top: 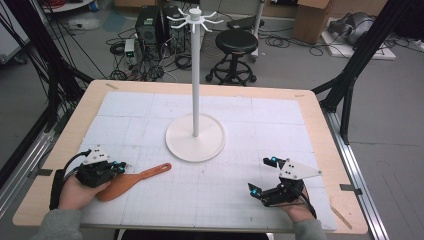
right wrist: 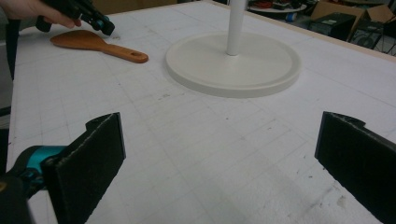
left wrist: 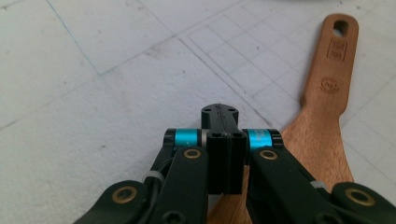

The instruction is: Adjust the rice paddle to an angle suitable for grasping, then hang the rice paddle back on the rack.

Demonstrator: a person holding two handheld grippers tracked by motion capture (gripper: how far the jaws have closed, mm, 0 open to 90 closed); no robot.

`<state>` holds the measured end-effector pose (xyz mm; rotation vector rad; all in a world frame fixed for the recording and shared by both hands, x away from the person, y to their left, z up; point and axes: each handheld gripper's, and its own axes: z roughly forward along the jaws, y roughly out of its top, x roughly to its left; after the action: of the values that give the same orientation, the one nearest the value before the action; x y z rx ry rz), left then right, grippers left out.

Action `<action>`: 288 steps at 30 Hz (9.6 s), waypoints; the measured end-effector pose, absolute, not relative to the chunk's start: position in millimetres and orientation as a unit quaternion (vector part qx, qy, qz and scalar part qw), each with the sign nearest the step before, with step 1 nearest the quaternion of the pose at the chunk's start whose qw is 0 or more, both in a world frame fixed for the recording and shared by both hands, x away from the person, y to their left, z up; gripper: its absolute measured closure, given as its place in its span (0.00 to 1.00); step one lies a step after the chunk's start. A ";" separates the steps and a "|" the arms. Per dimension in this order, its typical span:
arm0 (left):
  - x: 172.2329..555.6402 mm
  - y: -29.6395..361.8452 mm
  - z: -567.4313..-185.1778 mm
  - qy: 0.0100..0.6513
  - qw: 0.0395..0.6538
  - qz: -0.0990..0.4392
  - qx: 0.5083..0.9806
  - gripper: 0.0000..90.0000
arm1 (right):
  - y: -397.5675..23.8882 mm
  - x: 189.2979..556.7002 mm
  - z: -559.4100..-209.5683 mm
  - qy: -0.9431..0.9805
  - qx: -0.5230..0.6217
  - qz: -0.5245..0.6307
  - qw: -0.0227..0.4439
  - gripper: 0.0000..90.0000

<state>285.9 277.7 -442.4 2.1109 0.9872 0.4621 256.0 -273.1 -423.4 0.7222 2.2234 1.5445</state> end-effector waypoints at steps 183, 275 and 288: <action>263.7 172.8 -417.3 0.130 0.247 0.027 0.960 0.72 | -282.0 247.6 -428.9 0.795 0.264 0.525 0.150 0.00; 278.6 235.0 -298.2 0.214 0.542 0.120 0.803 0.72 | -278.0 254.9 -424.7 0.779 0.260 0.553 0.143 0.00; 295.7 243.8 -281.0 0.208 0.592 0.127 0.768 0.72 | -278.3 254.7 -424.4 0.778 0.260 0.554 0.145 0.00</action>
<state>295.7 243.8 -281.0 1.7865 0.4834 0.2956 254.7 -278.3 -424.4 0.7483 2.2411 1.5959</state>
